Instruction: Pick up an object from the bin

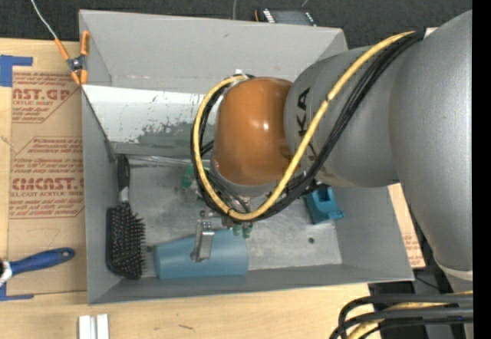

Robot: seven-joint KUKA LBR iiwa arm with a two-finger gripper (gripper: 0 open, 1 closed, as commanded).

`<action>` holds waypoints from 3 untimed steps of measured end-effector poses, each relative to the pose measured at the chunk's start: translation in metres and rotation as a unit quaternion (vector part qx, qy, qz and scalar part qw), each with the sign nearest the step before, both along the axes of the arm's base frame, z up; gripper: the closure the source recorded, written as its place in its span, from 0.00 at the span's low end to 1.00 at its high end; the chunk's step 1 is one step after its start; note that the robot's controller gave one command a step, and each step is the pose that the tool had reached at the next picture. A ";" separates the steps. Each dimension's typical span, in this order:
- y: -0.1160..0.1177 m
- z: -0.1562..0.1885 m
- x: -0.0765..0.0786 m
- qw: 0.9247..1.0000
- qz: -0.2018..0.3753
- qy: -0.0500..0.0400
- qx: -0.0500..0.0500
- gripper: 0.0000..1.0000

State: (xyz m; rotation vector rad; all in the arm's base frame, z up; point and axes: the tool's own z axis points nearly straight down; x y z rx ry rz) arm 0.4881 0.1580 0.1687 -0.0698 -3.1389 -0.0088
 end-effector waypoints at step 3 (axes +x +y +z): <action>-0.018 -0.096 0.012 0.991 0.135 -0.004 0.002 0.00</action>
Offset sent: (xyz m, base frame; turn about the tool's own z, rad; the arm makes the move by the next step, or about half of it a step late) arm -0.0016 0.0020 -0.0707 -0.1420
